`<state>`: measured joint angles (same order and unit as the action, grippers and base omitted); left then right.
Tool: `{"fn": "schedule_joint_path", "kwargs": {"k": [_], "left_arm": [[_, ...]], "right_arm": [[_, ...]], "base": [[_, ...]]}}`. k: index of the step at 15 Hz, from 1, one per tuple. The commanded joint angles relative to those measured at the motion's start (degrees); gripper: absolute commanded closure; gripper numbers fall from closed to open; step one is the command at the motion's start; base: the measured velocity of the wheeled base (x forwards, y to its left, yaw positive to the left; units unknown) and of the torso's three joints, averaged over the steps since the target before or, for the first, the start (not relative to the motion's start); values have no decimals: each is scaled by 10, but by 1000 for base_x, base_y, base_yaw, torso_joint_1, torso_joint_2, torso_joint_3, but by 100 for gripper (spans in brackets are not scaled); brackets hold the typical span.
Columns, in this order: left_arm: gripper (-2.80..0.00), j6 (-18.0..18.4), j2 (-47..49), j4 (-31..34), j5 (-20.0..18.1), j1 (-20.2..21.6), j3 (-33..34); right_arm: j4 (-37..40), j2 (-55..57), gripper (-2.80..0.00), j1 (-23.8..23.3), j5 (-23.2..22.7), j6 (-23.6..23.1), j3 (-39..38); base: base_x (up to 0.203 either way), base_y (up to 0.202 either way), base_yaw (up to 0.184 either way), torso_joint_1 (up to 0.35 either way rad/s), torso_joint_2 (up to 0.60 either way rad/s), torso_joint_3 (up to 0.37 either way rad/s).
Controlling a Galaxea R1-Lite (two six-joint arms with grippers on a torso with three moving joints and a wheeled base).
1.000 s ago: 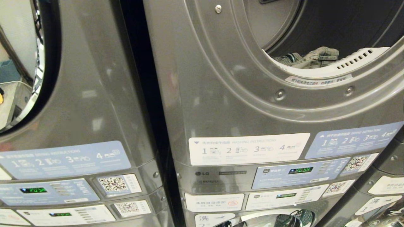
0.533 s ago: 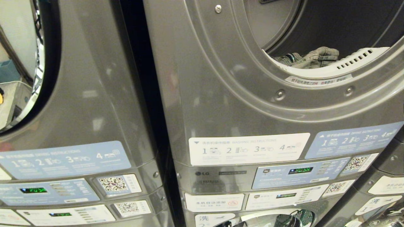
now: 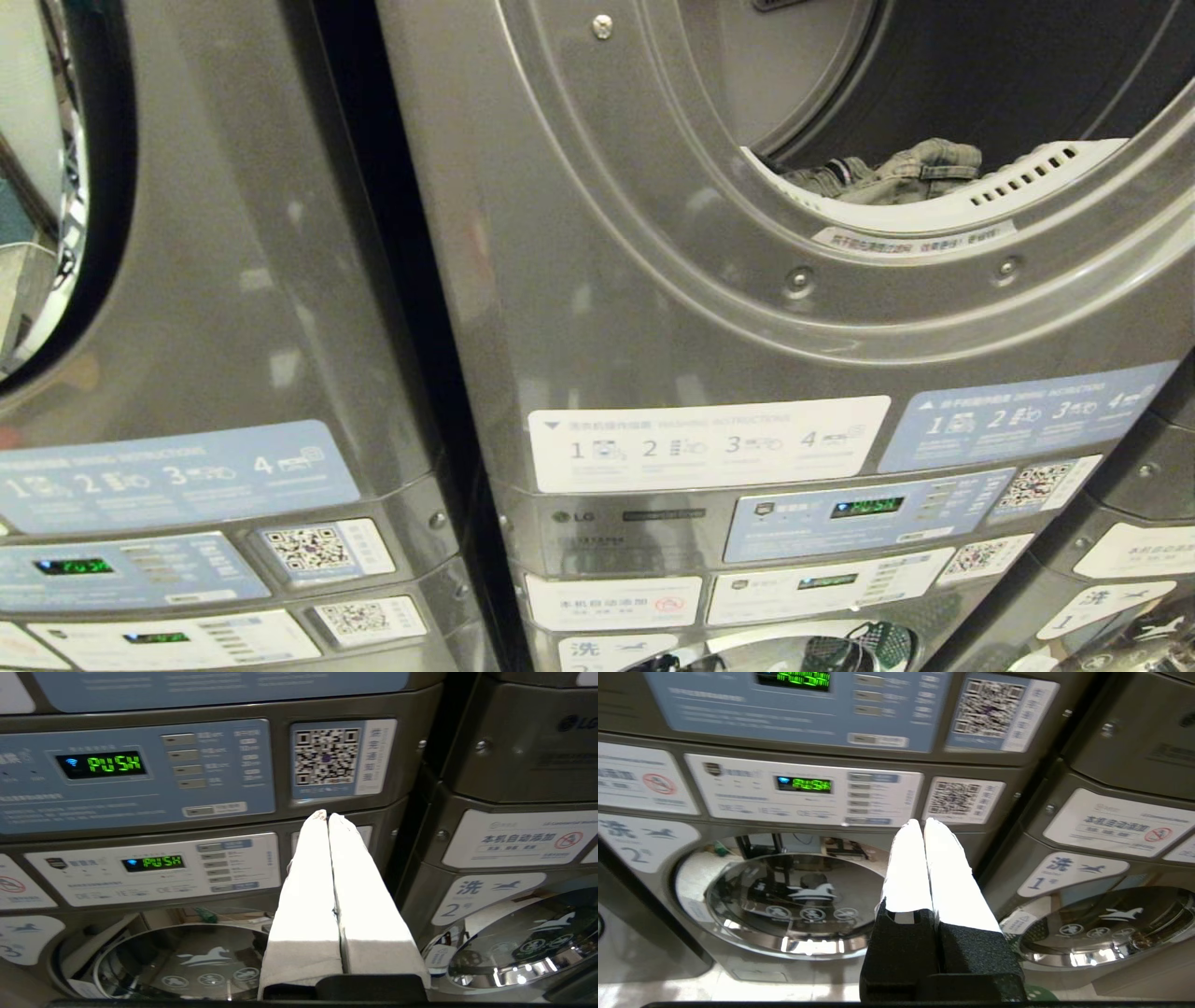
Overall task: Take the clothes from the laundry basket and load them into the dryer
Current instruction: Close the dryer
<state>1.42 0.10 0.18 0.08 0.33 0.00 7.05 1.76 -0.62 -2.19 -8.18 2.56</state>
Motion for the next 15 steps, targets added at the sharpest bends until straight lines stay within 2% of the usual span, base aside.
{"fn": "schedule_joint_path", "kwargs": {"k": [1, 15], "left_arm": [[0, -3, 0, 0, 1, 0, 1], [0, -7, 0, -1, 0, 0, 1]], "right_arm": [[0, 6, 0, 0, 0, -1, 0], [-1, -17, 0, 0, 1, -1, 0]], "base": [[0, -189, 1, 2, 0, 4], [0, -190, 1, 1, 4, 2]]}}
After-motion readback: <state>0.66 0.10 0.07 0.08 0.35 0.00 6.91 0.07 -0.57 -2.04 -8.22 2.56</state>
